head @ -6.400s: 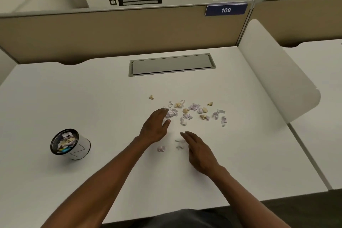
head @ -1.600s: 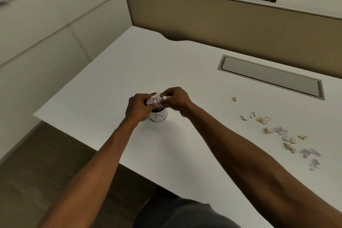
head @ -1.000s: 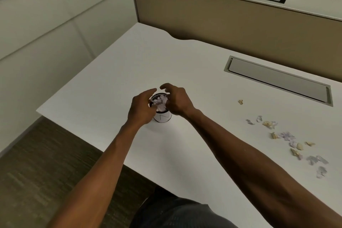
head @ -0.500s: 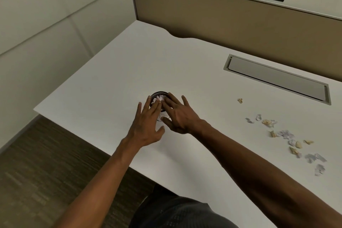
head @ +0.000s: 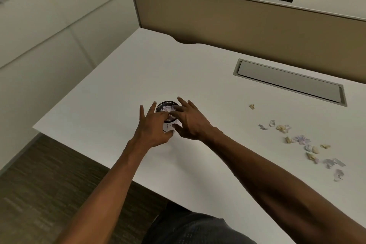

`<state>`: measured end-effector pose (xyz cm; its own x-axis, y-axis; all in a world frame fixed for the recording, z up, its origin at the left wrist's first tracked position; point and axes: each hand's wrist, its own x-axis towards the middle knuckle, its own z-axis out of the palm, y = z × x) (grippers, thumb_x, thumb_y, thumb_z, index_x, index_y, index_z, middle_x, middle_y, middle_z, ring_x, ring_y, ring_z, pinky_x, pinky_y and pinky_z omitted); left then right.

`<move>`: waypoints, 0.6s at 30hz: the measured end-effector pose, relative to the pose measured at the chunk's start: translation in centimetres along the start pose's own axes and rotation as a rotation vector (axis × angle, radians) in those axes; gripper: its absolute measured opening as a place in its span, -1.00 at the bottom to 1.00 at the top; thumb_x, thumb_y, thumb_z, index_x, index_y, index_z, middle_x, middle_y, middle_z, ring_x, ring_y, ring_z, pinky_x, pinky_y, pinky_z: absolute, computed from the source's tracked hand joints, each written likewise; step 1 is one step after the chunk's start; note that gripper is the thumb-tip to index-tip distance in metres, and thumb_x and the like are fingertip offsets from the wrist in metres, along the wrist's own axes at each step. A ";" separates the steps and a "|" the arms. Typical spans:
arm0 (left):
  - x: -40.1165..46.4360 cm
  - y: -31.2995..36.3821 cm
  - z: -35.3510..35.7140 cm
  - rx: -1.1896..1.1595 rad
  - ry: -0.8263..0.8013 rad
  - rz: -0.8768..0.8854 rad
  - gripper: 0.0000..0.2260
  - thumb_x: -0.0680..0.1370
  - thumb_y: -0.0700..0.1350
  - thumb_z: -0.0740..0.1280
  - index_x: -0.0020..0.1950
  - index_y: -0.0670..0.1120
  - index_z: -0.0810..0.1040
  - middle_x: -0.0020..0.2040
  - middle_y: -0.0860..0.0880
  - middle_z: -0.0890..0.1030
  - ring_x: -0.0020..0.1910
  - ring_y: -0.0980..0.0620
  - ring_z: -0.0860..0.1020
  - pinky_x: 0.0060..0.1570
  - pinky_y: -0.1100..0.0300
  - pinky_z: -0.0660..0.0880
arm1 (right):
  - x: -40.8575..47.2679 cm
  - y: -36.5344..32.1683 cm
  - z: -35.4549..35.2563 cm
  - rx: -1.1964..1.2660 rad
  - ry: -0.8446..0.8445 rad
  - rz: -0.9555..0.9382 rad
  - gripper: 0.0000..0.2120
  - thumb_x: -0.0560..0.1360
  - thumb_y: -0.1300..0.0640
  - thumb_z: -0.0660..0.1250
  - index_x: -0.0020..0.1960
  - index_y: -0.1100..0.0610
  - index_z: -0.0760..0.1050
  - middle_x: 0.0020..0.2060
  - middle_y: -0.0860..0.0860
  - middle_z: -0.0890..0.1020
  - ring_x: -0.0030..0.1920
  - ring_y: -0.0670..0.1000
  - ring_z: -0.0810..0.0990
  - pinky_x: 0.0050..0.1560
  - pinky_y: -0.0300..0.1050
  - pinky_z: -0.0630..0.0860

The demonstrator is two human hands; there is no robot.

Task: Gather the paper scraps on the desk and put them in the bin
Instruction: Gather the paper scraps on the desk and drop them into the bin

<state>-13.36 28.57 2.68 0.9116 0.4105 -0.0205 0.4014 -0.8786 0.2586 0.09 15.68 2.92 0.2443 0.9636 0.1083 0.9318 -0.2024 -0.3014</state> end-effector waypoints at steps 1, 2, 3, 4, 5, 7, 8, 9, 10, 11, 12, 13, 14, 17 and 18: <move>-0.1 0.1 0.0 -0.004 0.036 0.005 -0.46 0.46 0.23 0.39 0.39 0.06 0.48 0.43 0.03 0.49 0.60 -0.09 0.09 0.52 -0.27 -0.19 | -0.5 0.3 -0.2 0.002 0.067 -0.004 -0.54 0.48 0.05 0.42 0.36 0.12 0.50 0.39 0.13 0.52 0.54 0.24 0.24 0.47 0.24 0.27; -0.3 0.2 -0.1 -0.001 0.071 0.012 -0.44 0.47 0.21 0.40 0.40 0.02 0.48 0.43 0.00 0.50 0.59 -0.11 0.13 0.51 -0.28 -0.14 | -1.2 0.6 -0.4 0.022 0.127 0.012 -0.56 0.48 0.04 0.42 0.33 0.13 0.53 0.35 0.14 0.55 0.50 0.24 0.32 0.44 0.20 0.34; -0.5 0.3 0.0 0.002 0.106 0.018 -0.43 0.47 0.18 0.41 0.41 -0.04 0.48 0.43 -0.03 0.49 0.58 -0.13 0.17 0.51 -0.28 -0.08 | -2.1 0.9 -0.5 0.056 0.181 0.049 -0.57 0.49 0.03 0.42 0.32 0.14 0.54 0.33 0.15 0.57 0.46 0.22 0.39 0.42 0.15 0.39; -0.7 0.5 0.1 -0.006 0.147 0.024 -0.42 0.47 0.15 0.43 0.41 -0.08 0.48 0.43 -0.06 0.49 0.57 -0.14 0.20 0.51 -0.27 -0.02 | -3.2 1.2 -0.6 0.103 0.227 0.108 -0.57 0.49 0.01 0.41 0.32 0.14 0.55 0.31 0.14 0.58 0.42 0.18 0.44 0.39 0.11 0.43; -0.8 0.9 0.2 -0.033 0.191 0.032 -0.43 0.47 0.12 0.43 0.41 -0.10 0.48 0.42 -0.07 0.50 0.55 -0.15 0.22 0.51 -0.26 0.04 | -4.6 1.5 -0.6 0.154 0.265 0.186 -0.58 0.50 0.00 0.41 0.31 0.13 0.55 0.30 0.12 0.59 0.39 0.14 0.49 0.35 0.08 0.47; -1.2 2.2 0.7 -0.149 0.286 0.058 -0.46 0.46 0.07 0.44 0.39 -0.12 0.49 0.40 -0.08 0.51 0.53 -0.15 0.26 0.50 -0.21 0.17 | -8.1 2.4 -0.2 0.218 0.306 0.359 -0.60 0.50 -0.05 0.39 0.29 0.06 0.56 0.27 0.03 0.61 0.32 0.05 0.53 0.28 0.00 0.51; -1.4 3.2 1.1 -0.215 0.327 0.073 -0.48 0.46 0.05 0.43 0.37 -0.13 0.50 0.39 -0.07 0.51 0.52 -0.13 0.27 0.48 -0.17 0.24 | -10.1 3.1 0.1 0.231 0.318 0.437 -0.62 0.50 -0.06 0.39 0.27 0.03 0.57 0.24 -0.01 0.62 0.30 0.01 0.54 0.26 -0.06 0.51; -1.7 4.5 1.6 -0.267 0.348 0.090 -0.50 0.47 0.04 0.43 0.37 -0.12 0.51 0.39 -0.07 0.51 0.52 -0.10 0.27 0.46 -0.12 0.30 | -12.2 3.7 0.5 0.242 0.326 0.510 -0.64 0.50 -0.07 0.39 0.25 0.01 0.58 0.21 -0.04 0.63 0.27 -0.01 0.55 0.24 -0.12 0.50; -2.1 6.0 2.2 -0.308 0.348 0.109 -0.51 0.48 0.04 0.42 0.37 -0.11 0.52 0.40 -0.05 0.51 0.53 -0.07 0.25 0.45 -0.06 0.32 | -14.3 4.3 0.9 0.251 0.332 0.581 -0.66 0.49 -0.06 0.39 0.23 0.00 0.58 0.20 -0.05 0.63 0.25 -0.01 0.57 0.21 -0.15 0.49; -2.4 7.4 3.0 -0.340 0.330 0.133 -0.52 0.50 0.04 0.41 0.38 -0.10 0.51 0.41 -0.03 0.49 0.55 -0.03 0.22 0.45 0.00 0.32 | -16.4 4.8 1.1 0.252 0.338 0.647 -0.67 0.49 -0.06 0.40 0.22 0.00 0.59 0.19 -0.06 0.63 0.24 -0.01 0.57 0.20 -0.17 0.47; -2.6 8.9 3.9 -0.360 0.297 0.164 -0.51 0.52 0.05 0.40 0.40 -0.09 0.49 0.43 -0.02 0.47 0.57 0.00 0.19 0.45 0.04 0.32 | -18.4 5.3 1.3 0.245 0.341 0.711 -0.67 0.49 -0.05 0.40 0.23 0.00 0.59 0.20 -0.05 0.63 0.24 0.00 0.57 0.20 -0.18 0.45; -2.8 10.2 5.0 -0.367 0.253 0.198 -0.50 0.53 0.07 0.39 0.43 -0.09 0.47 0.46 -0.01 0.44 0.58 0.03 0.15 0.46 0.04 0.31 | -20.4 5.8 1.5 0.236 0.341 0.775 -0.65 0.49 -0.05 0.40 0.24 0.01 0.58 0.22 -0.04 0.62 0.27 0.01 0.56 0.22 -0.19 0.42; -3.0 11.5 6.1 -0.365 0.202 0.232 -0.47 0.54 0.10 0.37 0.46 -0.08 0.43 0.49 0.00 0.41 0.59 0.04 0.11 0.48 0.02 0.28 | -22.1 6.2 1.5 0.229 0.342 0.833 -0.64 0.49 -0.04 0.41 0.26 0.01 0.57 0.25 -0.03 0.61 0.30 0.01 0.53 0.24 -0.18 0.40; -3.1 15.0 9.3 -0.320 0.058 0.322 -0.39 0.56 0.19 0.29 0.55 -0.04 0.30 0.56 -0.01 0.29 0.61 0.04 0.02 0.55 -0.03 0.16 | -26.7 7.0 1.3 0.205 0.351 0.947 -0.57 0.49 -0.04 0.41 0.33 0.03 0.52 0.34 0.01 0.55 0.38 0.03 0.46 0.32 -0.11 0.40; -3.1 16.1 10.3 -0.297 0.026 0.352 -0.37 0.57 0.21 0.27 0.56 -0.03 0.27 0.58 -0.01 0.26 0.61 0.04 0.00 0.57 -0.02 0.11 | -27.9 7.1 1.2 0.200 0.354 0.976 -0.55 0.49 -0.04 0.41 0.35 0.03 0.51 0.36 0.03 0.53 0.40 0.04 0.44 0.34 -0.08 0.40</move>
<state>-8.85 10.67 -3.05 0.9840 0.1087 0.1411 0.0215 -0.8590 0.5116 -0.37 -12.42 -3.37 0.9582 0.2862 -0.0046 0.2358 -0.7983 -0.5542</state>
